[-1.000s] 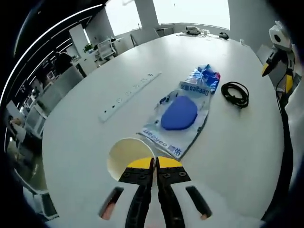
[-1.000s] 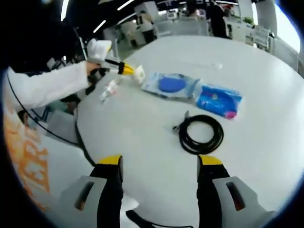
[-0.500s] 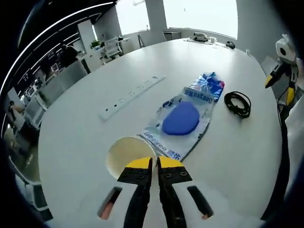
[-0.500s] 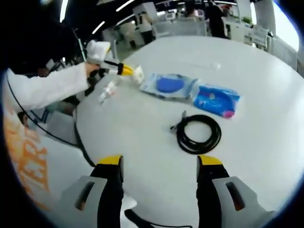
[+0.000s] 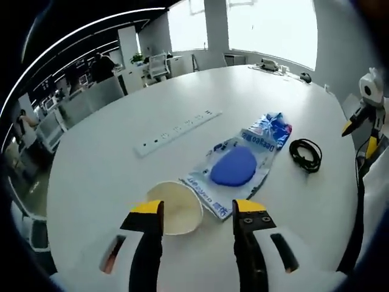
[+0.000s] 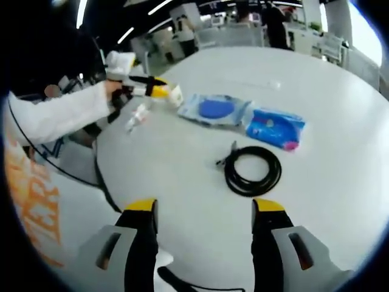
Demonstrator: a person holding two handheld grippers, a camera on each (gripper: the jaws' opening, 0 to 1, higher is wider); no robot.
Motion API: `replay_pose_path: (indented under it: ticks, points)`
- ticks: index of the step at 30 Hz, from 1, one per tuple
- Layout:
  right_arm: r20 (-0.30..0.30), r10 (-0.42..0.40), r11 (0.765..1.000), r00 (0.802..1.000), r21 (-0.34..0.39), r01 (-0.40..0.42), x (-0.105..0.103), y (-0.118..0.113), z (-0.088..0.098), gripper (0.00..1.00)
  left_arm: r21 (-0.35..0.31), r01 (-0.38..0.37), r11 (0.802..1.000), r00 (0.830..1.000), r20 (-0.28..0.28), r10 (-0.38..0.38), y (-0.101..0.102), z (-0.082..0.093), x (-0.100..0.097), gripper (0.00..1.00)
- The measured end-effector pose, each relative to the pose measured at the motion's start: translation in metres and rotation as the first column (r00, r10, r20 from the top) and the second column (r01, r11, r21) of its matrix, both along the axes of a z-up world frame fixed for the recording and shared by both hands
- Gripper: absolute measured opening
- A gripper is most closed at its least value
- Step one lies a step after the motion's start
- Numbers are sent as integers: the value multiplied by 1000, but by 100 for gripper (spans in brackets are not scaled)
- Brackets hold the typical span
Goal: Arrange the tabletop items into an orderly group along one side of the table until the central work area is clear of visible clutter.
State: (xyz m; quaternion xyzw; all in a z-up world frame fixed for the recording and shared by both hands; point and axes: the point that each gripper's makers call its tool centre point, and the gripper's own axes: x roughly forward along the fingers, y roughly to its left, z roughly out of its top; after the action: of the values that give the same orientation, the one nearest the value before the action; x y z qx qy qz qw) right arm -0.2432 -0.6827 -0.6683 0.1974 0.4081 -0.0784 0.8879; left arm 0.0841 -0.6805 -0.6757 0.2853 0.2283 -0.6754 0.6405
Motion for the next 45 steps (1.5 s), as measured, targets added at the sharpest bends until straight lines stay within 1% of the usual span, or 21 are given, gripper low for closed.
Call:
replay_pose_path:
  ticks: [4,6,8,10,12,15,18,22,29,30,32,33,35,36,42,45]
  points:
    - [3,3,1000,1000,0,-3,1,2,1,61,1,-36,999,999,13,36,4,1,5,65]
    - [4,4,1000,1000,-2,-4,1,3,1,61,-15,-64,998,998,5,64,4,4,7,73]
    - [3,3,1000,1000,-1,-3,0,3,0,61,-72,-123,990,992,-46,120,1,13,8,80]
    - [-1,2,1000,1000,0,-2,-1,4,-1,61,-79,-144,987,988,-73,138,1,14,9,85]
    - [-1,2,1000,1000,1,-2,-3,4,-1,61,-69,-150,986,987,-73,145,4,13,11,85]
    - [-2,1,1000,1000,0,-1,-4,5,-1,61,-47,-148,988,988,-46,146,9,10,13,84]
    - [0,1,1000,1000,0,-1,-4,5,-1,61,-46,-149,988,988,-54,147,13,10,12,83]
    - [3,1,1000,1000,1,-1,-3,6,-1,61,-41,-162,986,986,-42,160,19,9,14,82]
    - [3,6,1000,1000,3,-6,-4,10,-2,61,-30,-189,982,981,-46,187,35,6,17,81]
    - [1,6,1000,1000,4,-6,-4,10,-2,61,-23,-188,982,981,-43,187,38,5,17,81]
    - [-2,5,1000,1000,5,-5,-5,10,-3,61,16,-192,981,981,-31,192,47,0,18,79]
    - [-4,4,1000,1000,6,-4,-5,10,-3,61,16,-196,980,980,-31,197,49,0,19,79]
    - [-2,2,1000,1000,9,-2,-6,11,-4,60,3,-216,976,975,-45,216,56,2,21,80]
    - [-1,0,1000,1000,12,0,-6,11,-4,60,1,-241,970,969,-59,241,60,3,23,80]
    - [5,-7,1000,1000,31,7,-6,13,-4,60,4,-279,960,958,-64,278,82,0,30,79]
    - [19,-19,998,1000,58,18,-4,16,-3,59,3,-288,958,955,-78,287,92,0,30,79]
